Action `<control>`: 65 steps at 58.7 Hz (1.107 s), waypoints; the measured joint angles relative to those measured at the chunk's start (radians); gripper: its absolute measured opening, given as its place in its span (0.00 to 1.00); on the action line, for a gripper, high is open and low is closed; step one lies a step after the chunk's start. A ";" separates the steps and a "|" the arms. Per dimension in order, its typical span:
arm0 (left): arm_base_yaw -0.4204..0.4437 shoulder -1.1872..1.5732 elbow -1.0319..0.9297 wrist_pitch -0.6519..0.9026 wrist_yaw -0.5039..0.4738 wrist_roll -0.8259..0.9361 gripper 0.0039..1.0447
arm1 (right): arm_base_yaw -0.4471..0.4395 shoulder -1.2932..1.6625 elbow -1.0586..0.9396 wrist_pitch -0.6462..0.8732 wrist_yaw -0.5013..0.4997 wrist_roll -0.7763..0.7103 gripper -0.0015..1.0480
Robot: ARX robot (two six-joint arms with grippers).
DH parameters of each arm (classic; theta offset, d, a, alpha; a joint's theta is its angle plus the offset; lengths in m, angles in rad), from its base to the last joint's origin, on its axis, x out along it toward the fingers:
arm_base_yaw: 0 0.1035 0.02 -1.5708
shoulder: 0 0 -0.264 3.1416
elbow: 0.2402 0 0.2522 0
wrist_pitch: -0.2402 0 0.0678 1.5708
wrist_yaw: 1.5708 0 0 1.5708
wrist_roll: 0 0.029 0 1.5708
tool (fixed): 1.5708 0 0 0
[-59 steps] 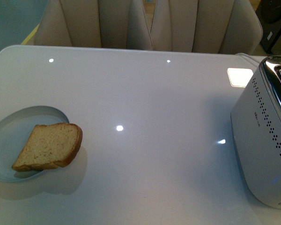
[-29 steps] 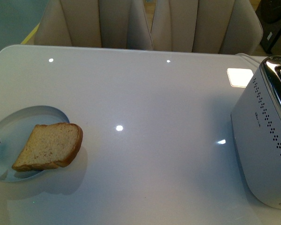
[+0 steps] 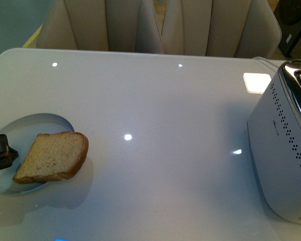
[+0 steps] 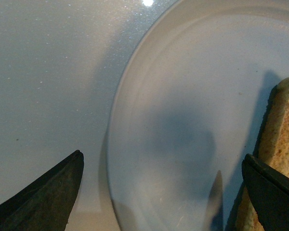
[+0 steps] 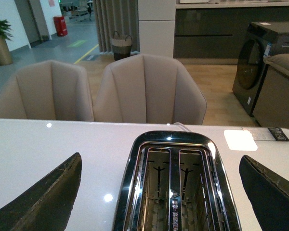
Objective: Left arm holds plate, right arm toasts bread
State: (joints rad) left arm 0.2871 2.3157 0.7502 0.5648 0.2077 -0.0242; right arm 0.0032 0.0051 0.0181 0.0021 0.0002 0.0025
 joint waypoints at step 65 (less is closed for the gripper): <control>0.014 -0.014 0.013 -0.135 0.080 -0.255 0.03 | 0.000 0.000 0.000 0.000 0.000 0.000 0.91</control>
State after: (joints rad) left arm 0.3016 2.3020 0.7628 0.4297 0.2874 -0.2790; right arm 0.0032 0.0051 0.0181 0.0017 0.0002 0.0029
